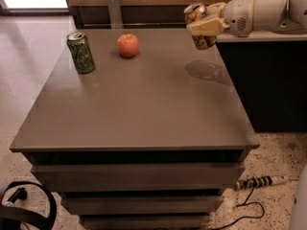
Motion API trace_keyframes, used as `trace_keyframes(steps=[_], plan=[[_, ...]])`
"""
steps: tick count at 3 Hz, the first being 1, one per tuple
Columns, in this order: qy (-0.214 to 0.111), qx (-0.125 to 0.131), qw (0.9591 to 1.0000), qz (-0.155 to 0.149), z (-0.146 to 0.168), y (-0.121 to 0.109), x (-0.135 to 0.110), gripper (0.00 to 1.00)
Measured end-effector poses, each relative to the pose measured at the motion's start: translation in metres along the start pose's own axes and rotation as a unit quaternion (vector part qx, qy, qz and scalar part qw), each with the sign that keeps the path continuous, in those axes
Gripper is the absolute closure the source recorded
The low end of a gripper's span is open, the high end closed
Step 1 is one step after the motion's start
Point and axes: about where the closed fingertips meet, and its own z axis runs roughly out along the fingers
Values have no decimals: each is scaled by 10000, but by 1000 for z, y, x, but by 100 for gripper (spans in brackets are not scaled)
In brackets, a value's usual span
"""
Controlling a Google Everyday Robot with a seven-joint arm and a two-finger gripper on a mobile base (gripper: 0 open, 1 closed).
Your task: Place orange can upright
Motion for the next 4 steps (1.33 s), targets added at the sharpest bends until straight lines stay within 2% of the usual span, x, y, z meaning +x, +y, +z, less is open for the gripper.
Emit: trace_keyframes(steps=[1, 2, 4], plan=[[-123, -16, 9998, 133, 8, -2, 12, 100], [-280, 78, 9990, 338, 14, -7, 25, 100], [-740, 168, 9948, 684, 21, -19, 43, 100]])
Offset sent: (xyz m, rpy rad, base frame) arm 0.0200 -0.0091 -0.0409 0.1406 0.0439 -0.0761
